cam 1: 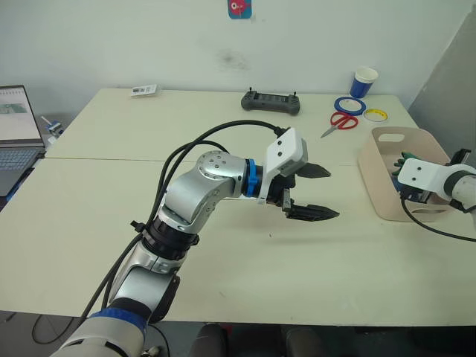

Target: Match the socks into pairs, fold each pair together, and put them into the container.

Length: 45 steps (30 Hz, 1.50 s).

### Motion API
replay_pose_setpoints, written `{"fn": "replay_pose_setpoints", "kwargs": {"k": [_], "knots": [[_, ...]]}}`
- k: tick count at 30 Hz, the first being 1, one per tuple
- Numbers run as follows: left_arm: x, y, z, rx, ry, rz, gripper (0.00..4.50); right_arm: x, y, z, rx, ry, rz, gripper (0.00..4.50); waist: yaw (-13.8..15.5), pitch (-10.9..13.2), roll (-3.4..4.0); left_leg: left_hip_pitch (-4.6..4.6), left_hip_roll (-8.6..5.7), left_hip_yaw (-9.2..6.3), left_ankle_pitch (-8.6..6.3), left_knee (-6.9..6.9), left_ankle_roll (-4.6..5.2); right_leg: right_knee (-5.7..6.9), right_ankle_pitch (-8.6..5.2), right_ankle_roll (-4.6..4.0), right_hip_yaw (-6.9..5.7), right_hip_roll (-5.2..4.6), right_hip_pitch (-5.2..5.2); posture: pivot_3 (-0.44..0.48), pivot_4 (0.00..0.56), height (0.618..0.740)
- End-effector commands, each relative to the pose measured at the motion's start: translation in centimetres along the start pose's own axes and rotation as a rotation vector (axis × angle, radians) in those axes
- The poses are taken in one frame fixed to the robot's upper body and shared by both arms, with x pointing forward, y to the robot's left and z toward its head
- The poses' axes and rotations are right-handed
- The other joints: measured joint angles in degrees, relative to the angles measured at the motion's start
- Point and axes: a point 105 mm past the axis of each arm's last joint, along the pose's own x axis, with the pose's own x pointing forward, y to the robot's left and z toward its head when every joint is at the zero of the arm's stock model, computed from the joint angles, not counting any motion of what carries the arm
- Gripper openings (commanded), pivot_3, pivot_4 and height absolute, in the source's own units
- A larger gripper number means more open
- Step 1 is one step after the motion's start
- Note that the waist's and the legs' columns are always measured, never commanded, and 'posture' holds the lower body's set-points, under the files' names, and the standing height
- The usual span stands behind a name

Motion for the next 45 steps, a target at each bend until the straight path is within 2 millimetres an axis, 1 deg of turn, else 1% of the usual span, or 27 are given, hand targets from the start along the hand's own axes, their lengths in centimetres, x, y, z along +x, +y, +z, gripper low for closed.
{"fn": "replay_pose_setpoints", "kwargs": {"k": [1,3,4,5,8,10,11,12,16,19,21,23,25,27,30,32,34,35,37,39,40,44,45], "knots": [[0.1,-0.5,1.4,0.057,-0.033,-0.016,4.5,-0.5,-1.3,0.8,0.058,-0.026,-0.01,0.9,0.0,0.0,0.01,0.0,0.0,-0.01,0.01,0.0,-0.01,0.01,0.04,-0.08,0.0,0.0,0.0,0.0,0.15,0.74],[0.0,-0.5,1.4,0.056,-0.032,-0.016,4.5,-0.9,-1.7,1.2,0.092,-0.041,-0.003,1.51,0.0,0.0,0.02,0.0,0.0,-0.02,0.01,0.0,-0.02,0.02,0.09,-0.16,-0.02,0.0,0.0,0.0,0.15,0.74],[-0.1,-0.5,1.4,0.057,-0.031,-0.016,4.5,-1.2,-2.1,1.5,0.106,-0.05,-0.005,1.97,0.0,0.0,0.03,0.0,0.0,-0.03,0.01,0.0,-0.02,0.02,0.1,-0.17,-0.02,0.0,0.0,0.0,0.15,0.74],[-0.1,-0.5,1.4,0.058,-0.03,-0.015,4.5,-1.5,-2.5,1.8,0.126,-0.062,-0.006,2.16,0.0,0.0,0.04,0.0,0.0,-0.03,0.01,0.0,-0.02,0.02,0.1,-0.17,-0.02,0.0,0.0,0.0,0.15,0.74],[-0.1,-0.4,1.6,0.061,-0.029,-0.012,4.5,-2.7,-3.3,2.4,0.166,-0.087,0.013,3.23,0.0,0.0,0.05,0.0,0.0,-0.04,0.01,0.02,-0.02,0.03,0.1,-0.16,-0.03,0.0,0.02,0.0,0.15,0.74],[-0.1,-0.4,1.7,0.065,-0.03,-0.011,4.5,-3.8,-3.3,2.9,0.125,-0.097,0.059,4.06,0.1,0.0,0.11,0.01,0.0,-0.08,0.01,0.04,-0.01,0.04,0.1,-0.16,-0.07,0.0,0.05,0.0,0.15,0.74],[0.0,-0.4,1.7,0.066,-0.03,-0.012,4.5,-4.5,-3.3,3.2,0.12,-0.108,0.082,4.37,0.2,0.0,0.12,0.02,-0.01,-0.08,0.0,0.04,0.0,0.04,0.09,-0.15,-0.07,0.0,0.06,0.0,0.15,0.74],[0.0,-0.4,1.8,0.067,-0.031,-0.012,4.5,-5.1,-3.2,3.6,0.12,-0.12,0.105,4.49,0.3,0.0,0.13,0.02,-0.01,-0.09,0.0,0.05,0.0,0.03,0.06,-0.1,-0.09,0.0,0.07,0.0,0.15,0.74],[0.0,-0.3,1.7,0.069,-0.026,-0.012,4.5,-7.1,-3.5,4.6,0.152,-0.162,0.143,4.49,0.3,0.0,0.13,0.06,0.0,-0.1,-0.01,0.06,0.01,0.03,-0.03,0.06,-0.08,0.0,0.13,0.0,0.15,0.74],[-0.1,-0.3,1.6,0.069,-0.019,-0.01,4.5,-7.8,-3.8,4.9,0.186,-0.177,0.132,4.49,0.3,0.0,0.13,0.11,0.0,-0.11,-0.01,0.09,0.01,0.04,-0.04,0.08,-0.1,0.0,0.19,0.0,0.15,0.74],[-0.2,-0.3,1.5,0.069,-0.016,-0.008,4.5,-7.9,-4.5,4.8,0.217,-0.179,0.086,4.49,0.3,0.0,0.13,0.11,0.0,-0.09,-0.01,0.17,0.01,0.05,-0.02,0.1,-0.07,0.0,0.19,0.0,0.15,0.74],[-0.2,-0.3,1.4,0.07,-0.012,-0.009,4.5,-7.3,-4.6,4.2,0.22,-0.156,0.054,4.49,0.3,0.0,0.13,0.09,0.0,-0.1,-0.01,0.24,0.01,0.05,-0.01,0.12,-0.08,0.0,0.21,0.0,0.15,0.74],[-0.1,-0.4,1.3,0.072,-0.007,-0.012,4.5,-6.4,-4.0,3.5,0.23,-0.134,0.052,4.49,0.3,0.0,0.13,0.09,0.0,-0.09,-0.01,0.29,0.01,0.05,0.0,0.14,-0.07,0.0,0.24,0.0,0.15,0.74],[-0.1,-0.4,1.0,0.083,0.004,-0.014,4.5,-4.9,-2.9,2.2,0.238,-0.089,0.069,4.49,0.3,0.0,0.13,0.08,0.0,-0.09,-0.01,0.37,0.02,0.06,0.01,0.16,-0.06,0.0,0.24,0.0,0.15,0.74],[-0.2,-0.3,0.9,0.088,0.01,-0.013,4.5,-3.5,-2.4,1.3,0.256,-0.061,0.076,4.49,0.2,0.0,0.16,0.03,-0.01,-0.06,-0.02,0.52,0.02,0.07,0.04,0.19,-0.03,0.0,0.25,0.0,0.15,0.74],[-0.2,-0.3,0.9,0.09,0.011,-0.01,4.5,-2.8,-2.2,1.0,0.281,-0.055,0.079,4.49,0.1,0.1,0.22,0.04,-0.01,-0.02,-0.02,0.54,0.02,0.1,0.05,0.2,0.0,0.0,0.24,0.0,0.15,0.74],[-0.3,-0.3,0.9,0.093,0.013,-0.004,4.5,-2.4,-1.6,0.7,0.269,-0.051,0.108,4.49,0.1,0.1,0.23,0.04,-0.01,-0.03,-0.02,0.55,0.02,0.11,0.06,0.21,0.0,0.0,0.24,0.0,0.15,0.74],[-0.4,-0.2,1.0,0.093,0.013,0.003,4.5,-2.4,-1.7,0.7,0.274,-0.056,0.105,4.49,0.2,0.1,0.23,0.04,-0.01,-0.05,-0.02,0.55,0.02,0.11,0.06,0.21,-0.02,0.0,0.24,0.0,0.15,0.74],[-0.7,-0.2,1.2,0.094,0.012,0.017,4.5,-2.7,-2.4,0.6,0.239,-0.057,0.072,4.49,0.2,0.1,0.24,0.02,0.0,-0.07,-0.02,0.55,0.03,0.1,0.06,0.21,-0.04,0.01,0.24,0.0,0.15,0.74],[-1.0,0.0,1.3,0.093,0.014,0.036,4.5,-3.3,-3.7,0.9,0.235,-0.075,0.026,4.49,0.2,0.1,0.24,0.01,0.0,-0.06,-0.02,0.55,0.03,0.09,0.06,0.21,-0.02,0.01,0.24,0.0,0.15,0.74],[-1.4,0.3,1.3,0.091,0.016,0.06,4.5,-4.0,-4.6,1.3,0.239,-0.094,0.001,4.49,0.1,0.1,0.25,0.01,0.0,-0.05,-0.02,0.55,0.03,0.09,0.06,0.2,-0.01,0.01,0.24,0.0,0.15,0.74],[-4.2,2.1,0.7,0.065,0.018,0.227,4.5,-7.2,-8.1,3.2,0.264,-0.203,-0.167,4.49,0.0,0.1,0.5,0.02,0.0,-0.06,-0.02,0.56,0.03,0.12,0.06,0.22,-0.01,0.01,0.23,0.0,0.15,0.74],[-5.0,2.4,0.5,0.058,0.015,0.268,4.5,-7.8,-8.5,3.9,0.28,-0.246,-0.191,4.49,-0.1,0.1,0.49,0.03,0.01,-0.08,-0.02,0.55,0.03,0.14,0.06,0.22,-0.02,0.02,0.23,0.0,0.15,0.74]]}}
